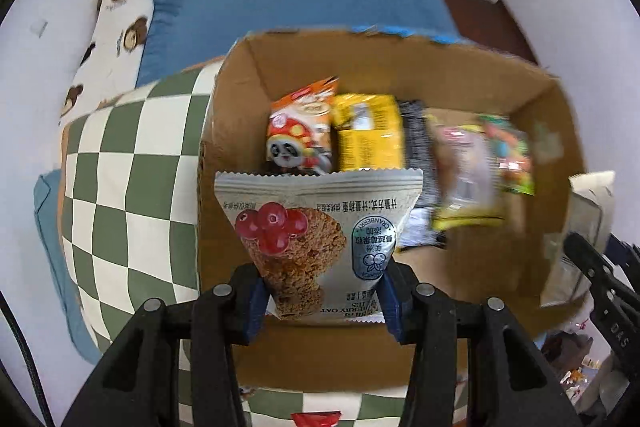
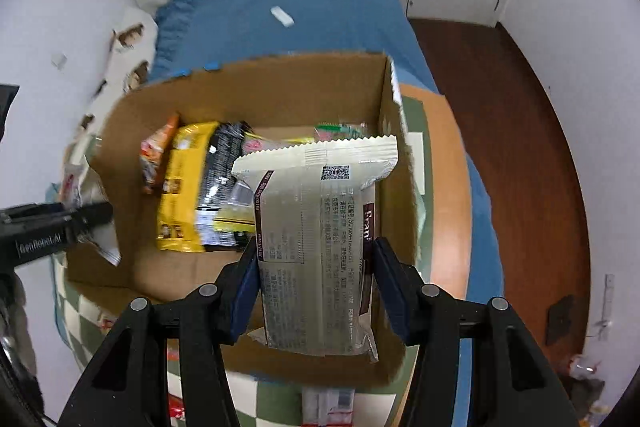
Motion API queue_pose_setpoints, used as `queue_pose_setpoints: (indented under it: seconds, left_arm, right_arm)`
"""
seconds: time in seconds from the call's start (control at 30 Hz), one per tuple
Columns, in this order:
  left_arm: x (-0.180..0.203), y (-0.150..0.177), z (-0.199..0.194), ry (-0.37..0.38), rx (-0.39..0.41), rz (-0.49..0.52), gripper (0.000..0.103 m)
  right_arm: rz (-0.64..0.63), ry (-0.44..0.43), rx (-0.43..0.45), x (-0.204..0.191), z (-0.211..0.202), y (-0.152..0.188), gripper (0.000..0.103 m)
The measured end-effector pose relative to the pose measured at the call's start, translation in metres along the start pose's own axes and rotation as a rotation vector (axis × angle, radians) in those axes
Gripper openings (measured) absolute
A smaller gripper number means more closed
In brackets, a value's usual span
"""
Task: Organize snacks
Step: 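Carry both packs into the box and open both tools to release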
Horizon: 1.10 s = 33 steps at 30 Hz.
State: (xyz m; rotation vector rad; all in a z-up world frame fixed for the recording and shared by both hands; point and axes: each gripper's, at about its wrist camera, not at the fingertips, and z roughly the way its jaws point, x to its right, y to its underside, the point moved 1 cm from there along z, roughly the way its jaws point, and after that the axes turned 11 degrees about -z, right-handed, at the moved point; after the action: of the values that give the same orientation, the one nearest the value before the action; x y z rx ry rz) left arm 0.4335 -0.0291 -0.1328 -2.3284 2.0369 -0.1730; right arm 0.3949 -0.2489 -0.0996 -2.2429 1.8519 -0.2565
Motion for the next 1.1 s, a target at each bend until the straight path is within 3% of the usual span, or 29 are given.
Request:
queue_pose_setpoints:
  seconds: [0.2, 0.33, 0.37, 0.47, 0.6, 0.93, 1.1]
  left_arm:
    - [-0.003, -0.022, 0.038, -0.05, -0.074, -0.012, 0.045]
    - [-0.008, -0.03, 0.056, -0.068, -0.105, -0.029, 0.045]
    - [-0.011, -0.031, 0.059, -0.061, -0.111, -0.043, 0.051]
    - [-0.019, -0.033, 0.061, -0.012, -0.108, -0.062, 0.08]
    - [-0.025, -0.03, 0.063, 0.006, -0.111, -0.056, 0.088]
    - [-0.024, -0.016, 0.053, 0.017, -0.088, -0.057, 0.088]
    - [-0.026, 0.003, 0.041, 0.056, -0.063, -0.078, 0.088]
  right_arm:
    - [0.014, 0.023, -0.107, 0.006, 0.042, -0.011, 0.058]
    - [0.055, 0.033, -0.18, 0.01, 0.06, -0.005, 0.064]
    - [0.049, 0.036, -0.184, 0.01, 0.06, -0.005, 0.071]
    - [0.049, 0.006, -0.206, 0.003, 0.065, -0.009, 0.087]
    - [0.033, 0.018, -0.214, -0.004, 0.071, -0.011, 0.093]
    - [0.044, 0.019, -0.18, -0.005, 0.066, -0.01, 0.093]
    - [0.036, 0.021, -0.165, -0.008, 0.057, -0.001, 0.093]
